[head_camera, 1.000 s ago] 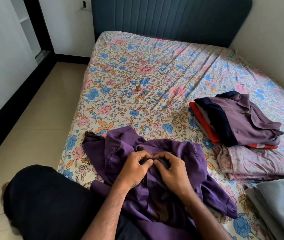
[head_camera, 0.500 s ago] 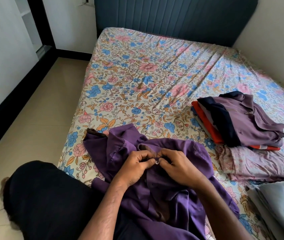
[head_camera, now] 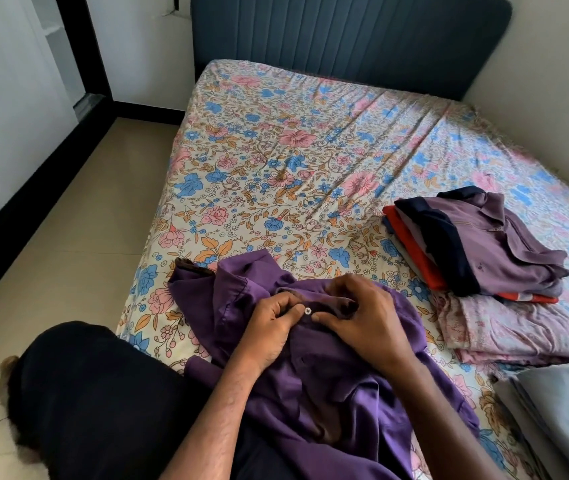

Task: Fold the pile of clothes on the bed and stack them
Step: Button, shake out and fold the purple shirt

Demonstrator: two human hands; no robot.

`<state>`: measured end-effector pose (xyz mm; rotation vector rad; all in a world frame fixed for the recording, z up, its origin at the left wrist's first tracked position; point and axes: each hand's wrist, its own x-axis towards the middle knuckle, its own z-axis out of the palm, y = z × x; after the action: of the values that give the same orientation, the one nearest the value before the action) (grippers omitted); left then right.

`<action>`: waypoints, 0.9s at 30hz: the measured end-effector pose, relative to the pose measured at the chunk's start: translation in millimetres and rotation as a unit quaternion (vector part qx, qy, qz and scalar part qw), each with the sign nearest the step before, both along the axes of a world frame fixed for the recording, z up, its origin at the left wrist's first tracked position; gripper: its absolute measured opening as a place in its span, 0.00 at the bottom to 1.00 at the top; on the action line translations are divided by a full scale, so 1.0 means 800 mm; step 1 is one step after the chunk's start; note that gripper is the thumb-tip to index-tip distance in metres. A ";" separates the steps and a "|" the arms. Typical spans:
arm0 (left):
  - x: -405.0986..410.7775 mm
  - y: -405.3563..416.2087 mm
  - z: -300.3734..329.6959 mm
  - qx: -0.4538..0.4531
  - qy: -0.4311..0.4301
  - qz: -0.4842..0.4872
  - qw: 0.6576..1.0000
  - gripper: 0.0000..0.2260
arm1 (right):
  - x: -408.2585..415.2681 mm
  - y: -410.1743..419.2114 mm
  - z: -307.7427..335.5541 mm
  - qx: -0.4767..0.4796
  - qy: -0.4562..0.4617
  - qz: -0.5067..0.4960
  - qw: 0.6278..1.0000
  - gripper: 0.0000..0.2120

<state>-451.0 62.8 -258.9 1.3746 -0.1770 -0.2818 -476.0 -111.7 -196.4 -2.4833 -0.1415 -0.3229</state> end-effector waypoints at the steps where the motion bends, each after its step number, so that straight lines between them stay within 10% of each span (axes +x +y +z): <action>1: 0.001 0.000 0.000 0.004 0.005 0.009 1.000 0.09 | -0.007 0.002 0.004 -0.016 -0.056 -0.035 0.998 0.16; 4: 0.002 -0.001 0.003 0.001 0.012 0.022 1.000 0.09 | -0.038 0.022 0.014 -0.004 -0.156 -0.082 0.984 0.14; 17: 0.001 0.013 0.017 -0.005 0.018 -0.031 0.999 0.18 | -0.072 0.089 -0.030 -0.055 -0.004 -0.110 0.992 0.20; 27: -0.031 0.033 0.022 0.207 -0.349 0.237 0.883 0.11 | -0.038 0.032 -0.008 0.174 0.046 -0.123 0.976 0.05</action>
<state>-476.2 89.0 -241.4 1.8506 -0.3807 0.6395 -506.2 -85.9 -202.8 -2.1619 0.2454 -0.3046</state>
